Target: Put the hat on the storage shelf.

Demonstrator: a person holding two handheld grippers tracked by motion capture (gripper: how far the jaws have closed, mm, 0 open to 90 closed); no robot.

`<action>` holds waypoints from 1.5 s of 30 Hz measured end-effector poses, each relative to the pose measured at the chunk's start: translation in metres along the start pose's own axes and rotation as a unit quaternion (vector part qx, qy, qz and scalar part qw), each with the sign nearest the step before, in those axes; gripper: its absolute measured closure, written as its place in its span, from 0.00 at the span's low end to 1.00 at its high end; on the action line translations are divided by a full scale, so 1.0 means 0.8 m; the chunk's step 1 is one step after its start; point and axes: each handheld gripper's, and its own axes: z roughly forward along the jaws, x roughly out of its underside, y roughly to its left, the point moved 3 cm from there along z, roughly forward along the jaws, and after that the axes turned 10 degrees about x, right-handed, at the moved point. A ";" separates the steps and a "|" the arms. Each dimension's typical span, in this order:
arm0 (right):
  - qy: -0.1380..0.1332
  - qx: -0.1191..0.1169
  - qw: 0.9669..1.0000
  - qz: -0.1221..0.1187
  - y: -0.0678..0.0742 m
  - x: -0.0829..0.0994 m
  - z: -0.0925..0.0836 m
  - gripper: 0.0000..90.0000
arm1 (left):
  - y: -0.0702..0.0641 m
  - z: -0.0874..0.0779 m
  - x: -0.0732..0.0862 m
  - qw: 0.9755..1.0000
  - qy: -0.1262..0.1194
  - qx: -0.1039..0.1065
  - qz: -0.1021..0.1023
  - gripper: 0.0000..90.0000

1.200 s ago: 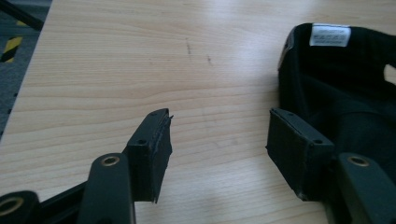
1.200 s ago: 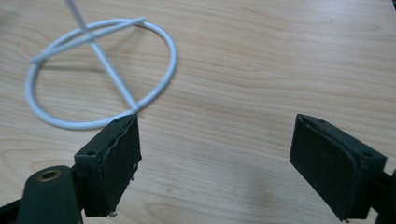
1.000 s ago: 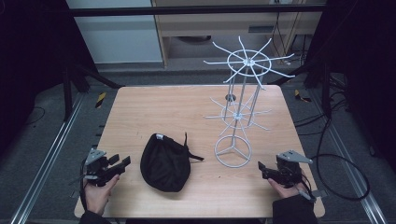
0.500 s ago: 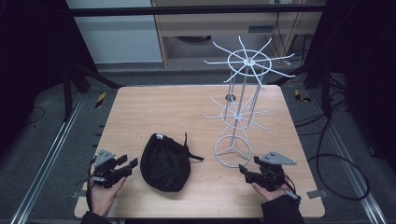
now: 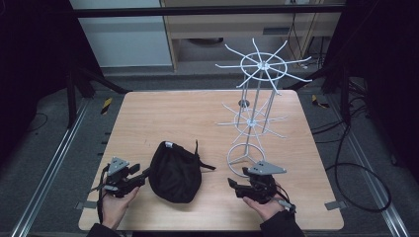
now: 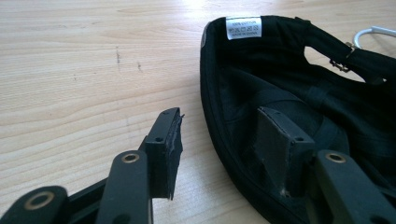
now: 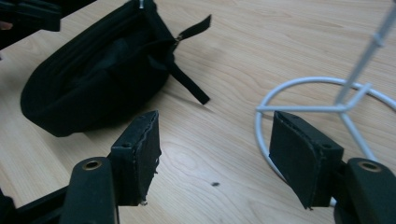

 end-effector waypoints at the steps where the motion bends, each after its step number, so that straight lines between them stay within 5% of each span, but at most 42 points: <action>1: -0.001 -0.002 1.000 -0.002 0.004 -0.002 0.002 0.38 | 0.001 0.001 -0.001 1.000 0.000 -0.001 0.000 0.56; 18: 0.005 -0.042 0.999 -0.030 0.072 -0.027 0.036 0.42 | 0.001 0.028 0.003 0.999 0.039 0.003 0.009 0.71; 25: 0.007 -0.048 0.999 -0.021 0.085 -0.036 0.047 0.43 | 0.001 0.035 0.010 0.998 0.066 0.011 0.004 0.78; 37: 0.031 -0.051 0.998 -0.021 0.106 -0.032 0.076 0.42 | -0.005 0.030 0.013 0.997 0.069 0.016 -0.001 0.82; 44: 0.046 -0.049 0.997 -0.038 0.107 -0.024 0.084 0.56 | -0.013 0.025 0.016 0.997 0.067 0.029 0.001 0.82; 45: 0.055 -0.042 0.997 -0.044 0.105 -0.022 0.085 0.67 | -0.015 0.023 0.016 0.997 0.064 0.033 0.001 0.81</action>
